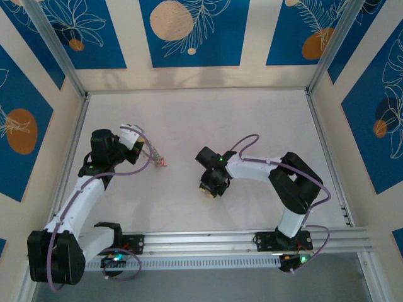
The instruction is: Put the keys on the keyring
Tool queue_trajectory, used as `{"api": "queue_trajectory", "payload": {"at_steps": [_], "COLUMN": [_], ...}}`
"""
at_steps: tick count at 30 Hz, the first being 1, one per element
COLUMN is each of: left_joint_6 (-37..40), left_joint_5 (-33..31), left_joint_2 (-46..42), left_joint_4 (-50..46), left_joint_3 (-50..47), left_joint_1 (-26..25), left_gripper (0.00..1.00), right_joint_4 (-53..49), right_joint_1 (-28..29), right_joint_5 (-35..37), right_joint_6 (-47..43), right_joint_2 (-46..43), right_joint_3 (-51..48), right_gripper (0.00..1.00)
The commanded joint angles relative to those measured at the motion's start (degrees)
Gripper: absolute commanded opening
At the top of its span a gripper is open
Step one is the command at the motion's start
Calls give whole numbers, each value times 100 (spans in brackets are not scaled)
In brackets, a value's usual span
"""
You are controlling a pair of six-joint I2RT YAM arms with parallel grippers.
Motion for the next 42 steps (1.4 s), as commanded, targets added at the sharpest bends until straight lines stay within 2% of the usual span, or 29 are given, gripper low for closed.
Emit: {"api": "queue_trajectory", "payload": {"at_steps": [1,5,10,13,21,24,28,33,42], "left_joint_6": [18,6,-3,7,6,9,8,15,15], "left_joint_5": [113,113,113,109,104,103,103,113,117], "left_joint_2": [-174,-174,-180,-181,-165,-165,-165,-165,-166], "left_joint_4": [80,73,77,86,92,83,73,74,75], "left_joint_3": [-54,-55,-72,-73,-74,-67,-72,-73,-68], "left_joint_1": [84,88,89,83,84,89,84,89,89], "left_gripper": [0,0,0,0,0,0,0,0,0], "right_joint_4": [-391,-494,-765,-995,-1260,-1035,-805,-783,-974], "right_joint_1": [63,102,102,126,147,132,202,266,332], "right_joint_5": [68,278,473,587,725,439,218,248,544], "right_joint_6": [-299,-405,-859,-1131,-1525,-1344,-1095,-1006,-1178], "right_joint_2": [61,67,281,326,290,245,241,332,869], "right_joint_3": [-102,89,553,750,887,720,577,655,729], "right_gripper": [25,24,6,0,0,10,16,17,25]}}
